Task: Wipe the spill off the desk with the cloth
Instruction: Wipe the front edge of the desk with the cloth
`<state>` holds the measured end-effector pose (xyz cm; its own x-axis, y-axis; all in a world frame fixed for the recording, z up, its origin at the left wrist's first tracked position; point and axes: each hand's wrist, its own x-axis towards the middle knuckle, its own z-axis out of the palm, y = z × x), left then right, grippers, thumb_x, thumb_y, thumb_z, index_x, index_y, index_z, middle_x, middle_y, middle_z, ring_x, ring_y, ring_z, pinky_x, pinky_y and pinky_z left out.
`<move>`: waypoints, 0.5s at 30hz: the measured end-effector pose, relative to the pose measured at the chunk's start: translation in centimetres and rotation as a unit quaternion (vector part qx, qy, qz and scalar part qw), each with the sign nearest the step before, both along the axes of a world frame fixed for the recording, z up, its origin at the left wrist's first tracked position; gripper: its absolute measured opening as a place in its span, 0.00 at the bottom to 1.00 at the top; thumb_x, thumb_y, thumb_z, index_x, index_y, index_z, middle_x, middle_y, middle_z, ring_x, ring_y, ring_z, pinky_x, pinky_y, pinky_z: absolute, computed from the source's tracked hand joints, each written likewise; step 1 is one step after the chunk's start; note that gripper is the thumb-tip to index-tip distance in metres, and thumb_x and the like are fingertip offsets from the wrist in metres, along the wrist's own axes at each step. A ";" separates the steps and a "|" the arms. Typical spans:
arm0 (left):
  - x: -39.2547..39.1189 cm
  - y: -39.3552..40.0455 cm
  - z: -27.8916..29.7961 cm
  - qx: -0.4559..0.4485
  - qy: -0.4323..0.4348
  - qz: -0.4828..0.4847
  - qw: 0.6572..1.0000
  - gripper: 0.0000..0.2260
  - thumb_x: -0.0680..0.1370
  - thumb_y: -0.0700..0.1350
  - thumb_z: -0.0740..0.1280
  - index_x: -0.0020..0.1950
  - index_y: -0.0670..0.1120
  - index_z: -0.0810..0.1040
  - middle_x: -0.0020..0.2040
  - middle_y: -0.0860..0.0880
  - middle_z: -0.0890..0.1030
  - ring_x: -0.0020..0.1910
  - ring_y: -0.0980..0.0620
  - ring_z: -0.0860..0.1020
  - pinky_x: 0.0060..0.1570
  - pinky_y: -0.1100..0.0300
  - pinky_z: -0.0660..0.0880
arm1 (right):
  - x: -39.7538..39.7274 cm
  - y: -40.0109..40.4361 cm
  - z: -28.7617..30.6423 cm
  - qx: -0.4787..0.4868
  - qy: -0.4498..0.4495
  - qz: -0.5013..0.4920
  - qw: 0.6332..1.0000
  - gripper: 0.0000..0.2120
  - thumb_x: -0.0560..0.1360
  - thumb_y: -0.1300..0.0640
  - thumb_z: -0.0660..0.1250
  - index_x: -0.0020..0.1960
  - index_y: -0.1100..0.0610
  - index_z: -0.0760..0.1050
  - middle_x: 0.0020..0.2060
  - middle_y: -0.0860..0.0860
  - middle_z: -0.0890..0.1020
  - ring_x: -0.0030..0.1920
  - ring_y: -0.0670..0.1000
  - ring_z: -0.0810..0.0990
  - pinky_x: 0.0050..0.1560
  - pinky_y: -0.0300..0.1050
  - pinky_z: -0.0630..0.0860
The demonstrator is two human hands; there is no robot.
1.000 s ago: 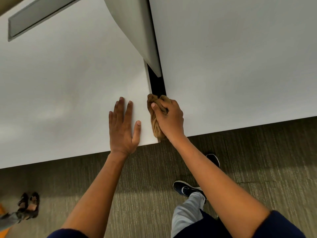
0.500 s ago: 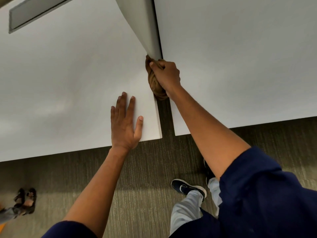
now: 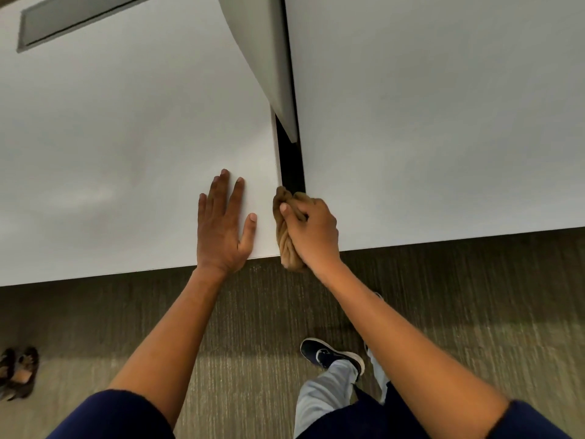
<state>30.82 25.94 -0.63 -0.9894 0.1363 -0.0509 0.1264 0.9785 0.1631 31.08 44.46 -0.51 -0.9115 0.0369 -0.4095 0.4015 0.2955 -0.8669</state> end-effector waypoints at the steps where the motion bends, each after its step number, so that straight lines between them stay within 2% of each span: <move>1: 0.0 0.0 0.0 -0.001 0.000 0.000 1.000 0.31 0.81 0.57 0.52 0.82 0.47 0.53 0.83 0.44 0.49 0.82 0.47 0.47 0.79 0.42 0.49 | 0.7 -0.1 -0.1 0.006 0.002 -0.004 1.000 0.17 0.80 0.46 0.63 0.65 0.53 0.77 0.57 0.50 0.78 0.53 0.44 0.76 0.53 0.37 0.69; 5: 0.0 0.2 0.0 0.003 0.001 0.003 1.000 0.31 0.81 0.57 0.52 0.82 0.47 0.53 0.83 0.44 0.49 0.82 0.47 0.47 0.79 0.42 0.48 | 0.4 -0.7 -0.2 0.029 0.014 -0.032 0.999 0.17 0.80 0.46 0.63 0.65 0.54 0.76 0.58 0.50 0.77 0.55 0.45 0.76 0.53 0.38 0.68; 8: 0.0 0.2 -0.1 0.004 0.004 0.004 1.000 0.31 0.81 0.56 0.52 0.82 0.47 0.53 0.82 0.44 0.49 0.82 0.47 0.47 0.78 0.42 0.49 | -3.2 -1.2 0.1 0.008 0.007 -0.055 0.998 0.17 0.80 0.45 0.62 0.63 0.55 0.77 0.55 0.51 0.80 0.53 0.48 0.80 0.52 0.42 0.74; 11: 0.0 0.2 -0.2 0.009 0.007 0.002 1.000 0.31 0.81 0.57 0.53 0.82 0.47 0.53 0.82 0.44 0.49 0.82 0.47 0.47 0.79 0.42 0.48 | -9.4 -1.4 0.6 0.001 -0.002 -0.057 0.998 0.14 0.80 0.45 0.63 0.52 0.55 0.80 0.48 0.52 0.82 0.49 0.51 0.81 0.50 0.46 0.75; 13: 0.0 0.2 -0.2 0.011 0.008 0.004 1.000 0.31 0.81 0.57 0.53 0.82 0.47 0.53 0.83 0.45 0.49 0.82 0.47 0.47 0.79 0.42 0.48 | -13.3 -1.2 0.8 -0.041 -0.022 -0.055 0.997 0.14 0.79 0.46 0.64 0.45 0.56 0.79 0.43 0.52 0.83 0.47 0.52 0.81 0.50 0.48 0.76; 15: 0.0 0.1 -0.3 0.016 0.009 0.003 1.000 0.31 0.81 0.56 0.53 0.82 0.48 0.52 0.83 0.45 0.49 0.82 0.47 0.47 0.79 0.43 0.48 | -15.7 -0.9 0.6 -0.083 -0.052 -0.050 0.994 0.15 0.78 0.47 0.66 0.51 0.58 0.80 0.46 0.52 0.83 0.50 0.52 0.82 0.57 0.50 0.78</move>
<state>30.87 26.04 -0.89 -0.9910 0.1308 -0.0278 0.1231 0.9737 0.1916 15.39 43.61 0.13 -0.8592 0.0487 -0.5093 0.5115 0.1055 -0.8528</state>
